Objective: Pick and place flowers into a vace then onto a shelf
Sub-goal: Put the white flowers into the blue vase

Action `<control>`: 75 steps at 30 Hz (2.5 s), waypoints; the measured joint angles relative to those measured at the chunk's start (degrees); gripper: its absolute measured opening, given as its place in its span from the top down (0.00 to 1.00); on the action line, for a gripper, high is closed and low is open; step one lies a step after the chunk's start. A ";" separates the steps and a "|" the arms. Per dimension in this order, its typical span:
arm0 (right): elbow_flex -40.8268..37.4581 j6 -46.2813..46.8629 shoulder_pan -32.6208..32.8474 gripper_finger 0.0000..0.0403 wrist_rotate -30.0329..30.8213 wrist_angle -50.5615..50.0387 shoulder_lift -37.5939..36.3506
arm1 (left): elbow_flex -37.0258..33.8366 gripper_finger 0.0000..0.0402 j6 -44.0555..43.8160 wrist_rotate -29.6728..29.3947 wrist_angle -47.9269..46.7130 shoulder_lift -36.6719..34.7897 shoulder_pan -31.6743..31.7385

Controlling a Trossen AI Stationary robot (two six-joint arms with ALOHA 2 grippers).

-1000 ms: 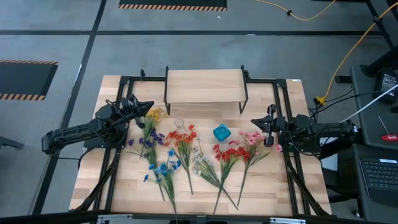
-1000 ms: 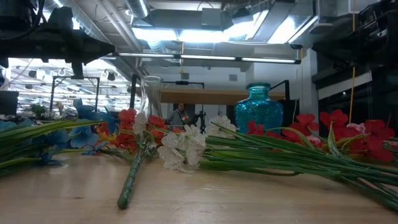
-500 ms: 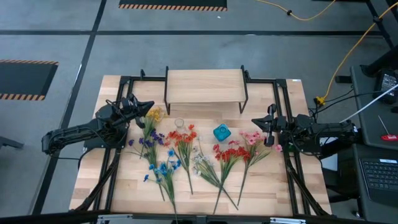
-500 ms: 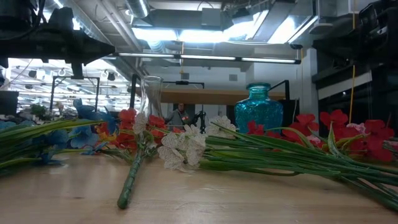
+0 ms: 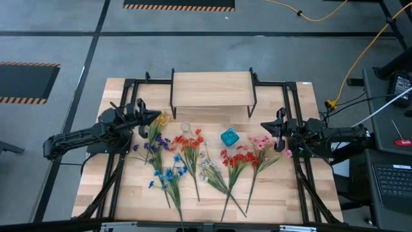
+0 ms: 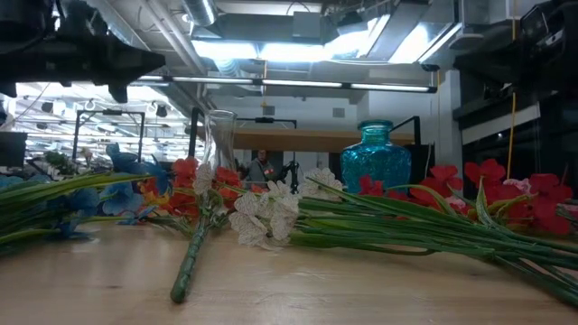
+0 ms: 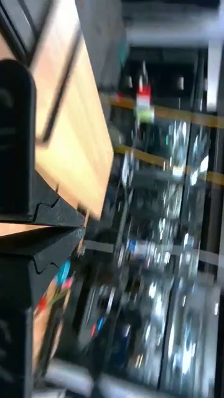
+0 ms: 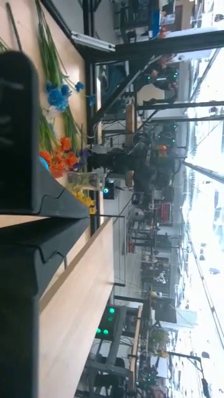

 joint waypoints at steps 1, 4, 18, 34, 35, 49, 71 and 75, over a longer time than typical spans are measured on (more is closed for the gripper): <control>0.01 0.33 0.01 0.97 0.00 0.03 0.01 | 0.15 0.99 0.04 1.22 -0.12 0.00 -0.02; 0.87 3.18 -0.01 0.97 0.00 -1.31 0.50 | 1.18 0.99 0.35 1.51 -0.67 0.00 -0.02; 5.25 8.71 0.57 0.97 -0.04 1.02 15.02 | 1.69 1.00 1.77 3.41 -2.69 2.80 -0.02; 13.45 4.77 3.83 0.98 0.02 7.92 30.61 | 4.45 1.00 1.10 4.29 -3.26 4.69 -0.02; 14.01 4.60 3.83 0.98 0.02 8.02 31.23 | 5.51 0.99 1.09 4.63 -3.98 5.16 -0.02; 22.02 3.95 9.04 0.99 0.06 8.98 45.28 | 9.43 1.00 4.76 3.10 -7.80 12.31 -10.54; 31.24 8.78 15.31 0.99 10.49 0.57 58.88 | 22.36 1.00 9.48 -20.56 -6.94 36.85 -37.05; 34.65 10.31 17.96 0.99 10.51 -2.81 61.21 | 25.90 0.99 11.48 -26.62 -7.89 43.69 -41.24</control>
